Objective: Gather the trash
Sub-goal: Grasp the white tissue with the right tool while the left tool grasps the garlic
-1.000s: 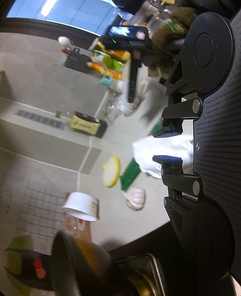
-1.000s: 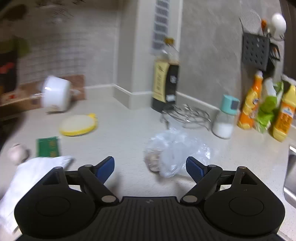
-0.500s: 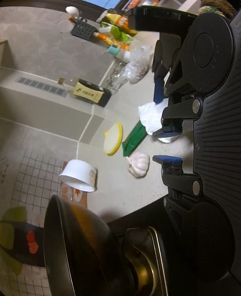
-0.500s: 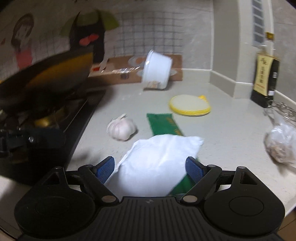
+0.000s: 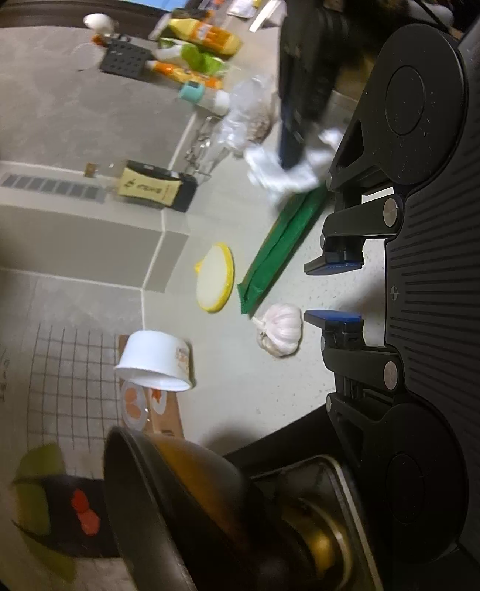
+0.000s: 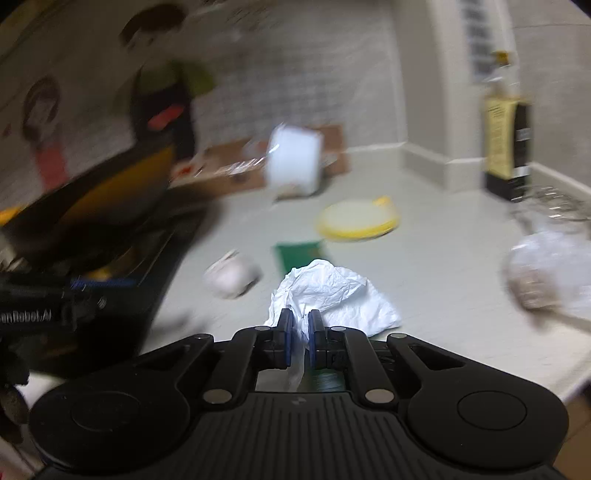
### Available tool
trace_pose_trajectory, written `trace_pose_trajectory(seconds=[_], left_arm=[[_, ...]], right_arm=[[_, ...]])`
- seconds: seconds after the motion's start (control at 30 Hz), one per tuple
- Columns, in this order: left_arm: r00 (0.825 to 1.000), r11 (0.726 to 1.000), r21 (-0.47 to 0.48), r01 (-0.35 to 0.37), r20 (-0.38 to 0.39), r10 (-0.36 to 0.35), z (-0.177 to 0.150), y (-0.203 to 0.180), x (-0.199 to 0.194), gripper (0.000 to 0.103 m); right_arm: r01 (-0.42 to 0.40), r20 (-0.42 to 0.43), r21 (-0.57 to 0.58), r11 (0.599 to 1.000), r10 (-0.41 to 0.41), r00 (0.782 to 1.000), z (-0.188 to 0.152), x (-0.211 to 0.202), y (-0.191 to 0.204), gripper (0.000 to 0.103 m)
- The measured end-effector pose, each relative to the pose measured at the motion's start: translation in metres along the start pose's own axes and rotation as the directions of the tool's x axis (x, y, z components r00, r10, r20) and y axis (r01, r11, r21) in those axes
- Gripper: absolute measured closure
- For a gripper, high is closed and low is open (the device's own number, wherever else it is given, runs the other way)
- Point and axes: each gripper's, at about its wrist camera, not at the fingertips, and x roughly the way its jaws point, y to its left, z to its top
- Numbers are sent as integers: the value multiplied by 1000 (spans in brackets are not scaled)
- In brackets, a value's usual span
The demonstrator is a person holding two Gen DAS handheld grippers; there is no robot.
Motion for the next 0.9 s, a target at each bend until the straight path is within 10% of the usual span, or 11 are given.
trace_pose_trajectory(seconds=[0.23, 0.9], left_arm=[[997, 985, 150, -81, 2, 82, 28, -18, 20, 77], [967, 959, 213, -190, -129, 220, 36, -33, 109, 70]], right_arm=[[170, 25, 54, 984, -172, 985, -23, 1, -41, 94], [38, 83, 150, 988, -51, 995, -52, -4, -68, 93]])
